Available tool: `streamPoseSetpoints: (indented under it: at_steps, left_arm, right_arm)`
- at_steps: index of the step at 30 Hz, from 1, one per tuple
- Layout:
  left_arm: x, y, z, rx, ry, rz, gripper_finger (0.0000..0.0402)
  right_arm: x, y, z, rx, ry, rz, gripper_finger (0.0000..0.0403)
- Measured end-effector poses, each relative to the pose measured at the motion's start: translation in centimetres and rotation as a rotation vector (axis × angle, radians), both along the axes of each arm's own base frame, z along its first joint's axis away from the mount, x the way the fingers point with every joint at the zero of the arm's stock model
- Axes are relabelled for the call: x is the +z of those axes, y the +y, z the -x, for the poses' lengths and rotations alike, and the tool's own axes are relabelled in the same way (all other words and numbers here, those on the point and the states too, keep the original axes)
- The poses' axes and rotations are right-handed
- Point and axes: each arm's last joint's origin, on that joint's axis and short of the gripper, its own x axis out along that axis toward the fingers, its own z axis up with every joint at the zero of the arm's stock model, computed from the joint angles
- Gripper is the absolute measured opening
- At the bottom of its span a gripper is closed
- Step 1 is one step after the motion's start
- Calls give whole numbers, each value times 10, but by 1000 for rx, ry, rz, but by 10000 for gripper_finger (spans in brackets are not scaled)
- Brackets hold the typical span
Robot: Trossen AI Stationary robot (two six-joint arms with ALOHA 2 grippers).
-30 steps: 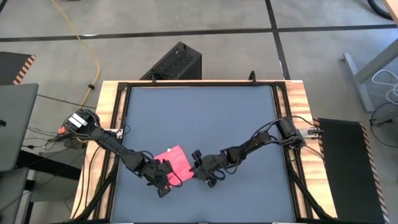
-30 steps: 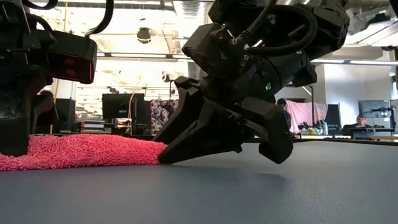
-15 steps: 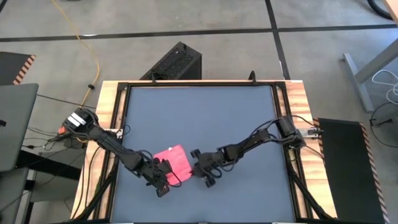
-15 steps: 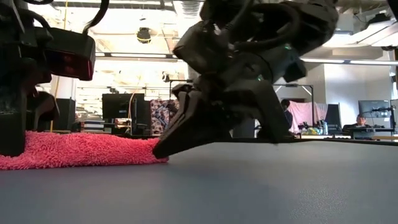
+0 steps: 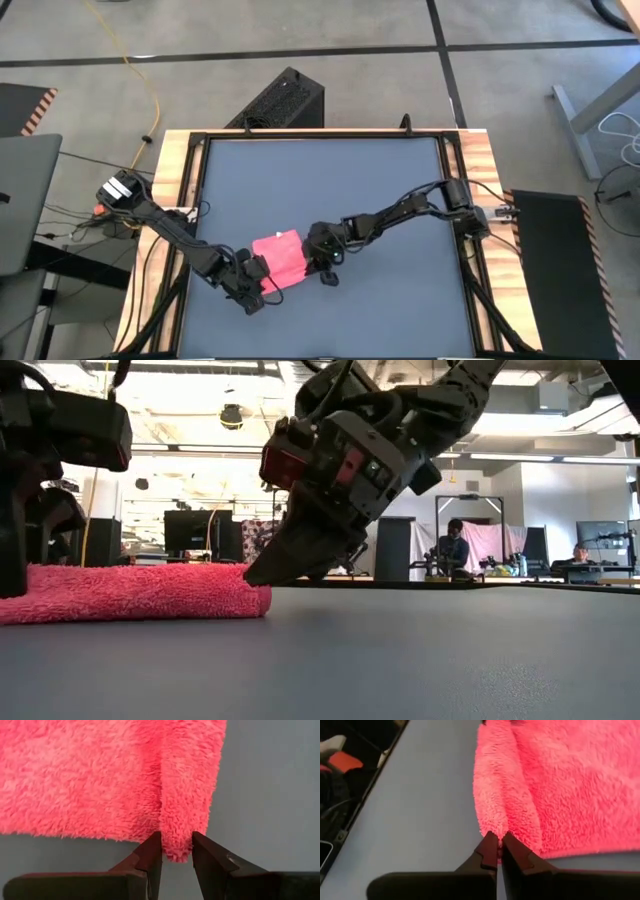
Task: Roll towel
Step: Roll the red towel
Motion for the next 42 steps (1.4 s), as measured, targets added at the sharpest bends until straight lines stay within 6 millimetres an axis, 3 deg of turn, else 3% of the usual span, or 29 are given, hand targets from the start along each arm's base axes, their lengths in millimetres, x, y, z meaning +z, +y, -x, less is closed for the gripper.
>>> streamPoseSetpoints:
  at_steps: [21,30,37,42]
  left_arm:
    - [12,-11,15,-181,-170,-315,93]
    - [27,-5,26,-233,-168,-355,134]
    - [39,-26,23,-368,-380,-383,167]
    - [27,-36,20,-468,-400,-497,178]
  right_arm:
    - [-2,-13,0,-122,133,-168,26]
    - [-1,-16,0,-126,134,-175,26]
    - [-1,-21,-1,-143,137,-182,26]
    - [-1,-24,-1,-151,137,-193,26]
